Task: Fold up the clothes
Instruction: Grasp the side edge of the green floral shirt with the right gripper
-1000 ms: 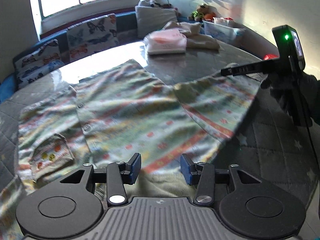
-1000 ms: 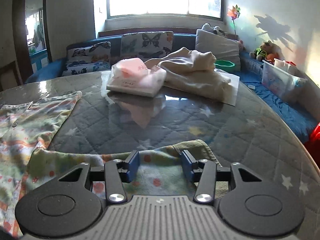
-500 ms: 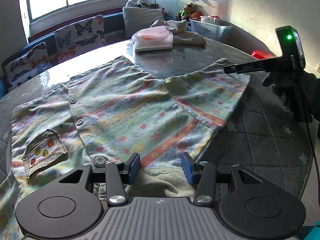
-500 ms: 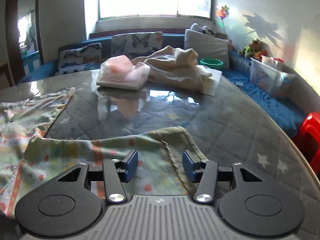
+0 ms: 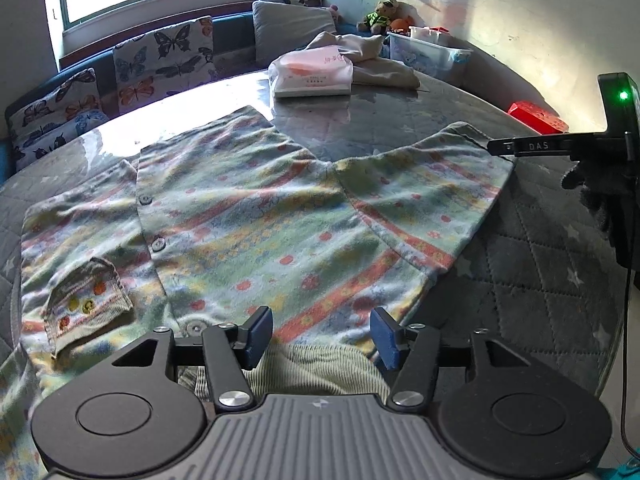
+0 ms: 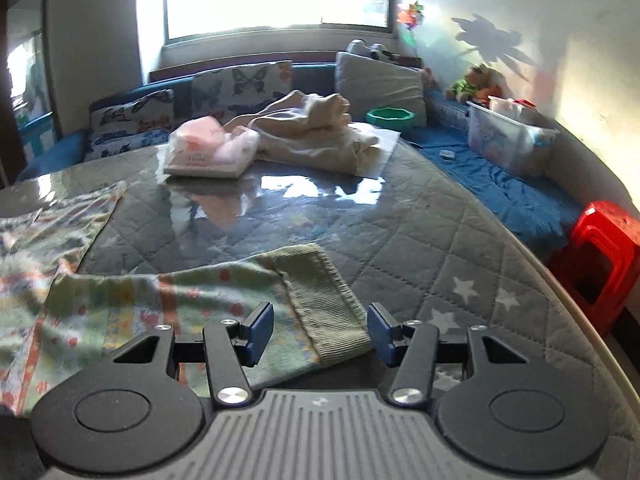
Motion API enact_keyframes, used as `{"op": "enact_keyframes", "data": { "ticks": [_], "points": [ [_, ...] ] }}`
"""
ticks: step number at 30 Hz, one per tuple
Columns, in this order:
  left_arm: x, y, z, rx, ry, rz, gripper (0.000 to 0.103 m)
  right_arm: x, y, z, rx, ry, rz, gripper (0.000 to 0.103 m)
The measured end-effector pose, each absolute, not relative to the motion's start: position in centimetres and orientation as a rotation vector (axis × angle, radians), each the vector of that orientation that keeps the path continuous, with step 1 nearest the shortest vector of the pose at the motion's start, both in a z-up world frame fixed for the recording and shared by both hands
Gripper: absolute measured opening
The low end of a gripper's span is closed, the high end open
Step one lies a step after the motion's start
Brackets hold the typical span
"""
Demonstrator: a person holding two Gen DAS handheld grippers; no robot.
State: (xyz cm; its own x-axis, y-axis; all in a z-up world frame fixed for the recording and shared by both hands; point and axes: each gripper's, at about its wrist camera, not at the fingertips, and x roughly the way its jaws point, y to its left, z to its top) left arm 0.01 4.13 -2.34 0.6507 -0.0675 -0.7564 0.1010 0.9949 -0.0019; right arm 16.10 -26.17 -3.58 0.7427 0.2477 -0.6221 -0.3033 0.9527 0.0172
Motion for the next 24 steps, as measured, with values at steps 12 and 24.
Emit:
{"op": "enact_keyframes", "data": {
  "ticks": [12,24],
  "points": [
    [0.9,3.5,-1.4,0.047,0.840,-0.056,0.080,16.4,-26.5,-3.7,-0.010,0.708,0.266,0.055],
    [1.3,3.3,-0.7,0.031,0.815,-0.024,0.095,16.7,-27.3,-4.1,0.055,0.739,0.219,0.057]
  ]
}}
